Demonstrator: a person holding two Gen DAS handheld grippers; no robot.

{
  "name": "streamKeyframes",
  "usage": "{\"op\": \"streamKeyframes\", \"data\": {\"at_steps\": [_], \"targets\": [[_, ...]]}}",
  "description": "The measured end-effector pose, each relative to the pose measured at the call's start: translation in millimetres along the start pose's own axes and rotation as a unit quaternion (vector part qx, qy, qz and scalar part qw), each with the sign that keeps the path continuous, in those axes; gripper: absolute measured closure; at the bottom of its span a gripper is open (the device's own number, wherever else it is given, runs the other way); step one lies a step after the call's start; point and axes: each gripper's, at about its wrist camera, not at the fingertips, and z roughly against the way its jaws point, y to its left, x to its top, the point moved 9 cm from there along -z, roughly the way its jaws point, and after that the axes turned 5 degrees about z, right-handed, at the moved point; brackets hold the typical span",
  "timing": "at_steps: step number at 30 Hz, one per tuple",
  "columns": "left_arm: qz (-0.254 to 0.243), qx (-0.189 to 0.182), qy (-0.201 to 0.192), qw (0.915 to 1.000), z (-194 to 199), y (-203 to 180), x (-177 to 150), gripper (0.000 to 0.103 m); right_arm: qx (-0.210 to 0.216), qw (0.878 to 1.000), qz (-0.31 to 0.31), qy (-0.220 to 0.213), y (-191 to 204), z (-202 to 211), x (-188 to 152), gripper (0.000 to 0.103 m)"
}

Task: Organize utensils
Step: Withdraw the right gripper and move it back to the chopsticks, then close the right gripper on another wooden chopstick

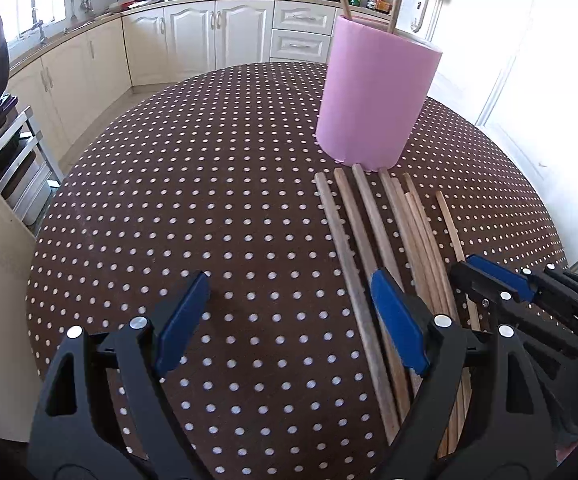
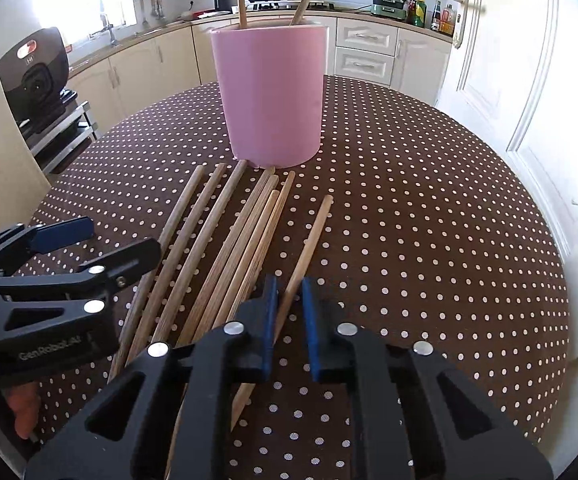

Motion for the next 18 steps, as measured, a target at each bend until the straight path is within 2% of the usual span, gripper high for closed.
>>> {"op": "streamKeyframes", "data": {"at_steps": [6, 9, 11, 13, 15, 18], "targets": [[0.001, 0.013, 0.002, 0.9999, -10, -7, 5, 0.021, 0.013, 1.000, -0.007, -0.002, -3, 1, 0, 0.096], [0.005, 0.008, 0.003, 1.0000, -14, -8, 8, 0.022, 0.020, 1.000, -0.011, -0.003, -4, 0, 1, 0.098], [0.006, -0.008, 0.002, 0.9999, -16, -10, 10, 0.032, 0.024, 1.000, -0.015, -0.003, -4, 1, 1, 0.098], [0.006, -0.011, 0.000, 0.9999, -18, -7, 14, 0.054, 0.025, 1.000, -0.016, -0.003, -4, 1, 1, 0.098], [0.002, -0.019, 0.000, 0.9998, -20, -7, 17, 0.063, 0.024, 1.000, -0.015, -0.003, -6, 1, 1, 0.098], [-0.008, -0.018, 0.002, 0.9998, -21, -6, 19, 0.066, 0.023, 1.000, -0.016, -0.004, -6, 2, 1, 0.098]]}}
